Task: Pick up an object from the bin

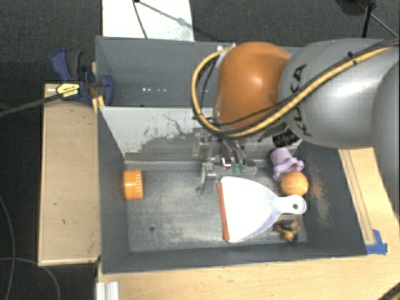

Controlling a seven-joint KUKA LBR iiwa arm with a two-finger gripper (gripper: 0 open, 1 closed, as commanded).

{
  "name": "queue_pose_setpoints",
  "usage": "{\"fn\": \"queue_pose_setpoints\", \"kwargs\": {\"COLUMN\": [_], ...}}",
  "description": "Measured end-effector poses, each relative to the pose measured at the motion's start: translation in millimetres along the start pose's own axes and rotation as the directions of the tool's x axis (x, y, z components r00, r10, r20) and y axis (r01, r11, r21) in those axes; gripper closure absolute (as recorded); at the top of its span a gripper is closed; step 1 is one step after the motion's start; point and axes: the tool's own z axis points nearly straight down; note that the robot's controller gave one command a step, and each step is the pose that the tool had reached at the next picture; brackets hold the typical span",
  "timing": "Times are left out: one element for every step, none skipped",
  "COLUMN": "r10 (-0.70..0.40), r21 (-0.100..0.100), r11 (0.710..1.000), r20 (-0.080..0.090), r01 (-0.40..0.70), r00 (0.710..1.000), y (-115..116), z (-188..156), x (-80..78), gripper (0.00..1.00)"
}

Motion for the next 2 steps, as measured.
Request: {"fn": "queue_pose_setpoints", "kwargs": {"r10": [-0.059,0.05], "r21": [-0.001,0.001], "r11": [0.998,0.999], "r20": [0.001,-0.001], "r01": [0.059,-0.05], "r00": [0.998,0.999], "y": [-34,-55], "z": [15,25], "x": [-7.9,-8.7], "gripper": [0.0,0.0]}}
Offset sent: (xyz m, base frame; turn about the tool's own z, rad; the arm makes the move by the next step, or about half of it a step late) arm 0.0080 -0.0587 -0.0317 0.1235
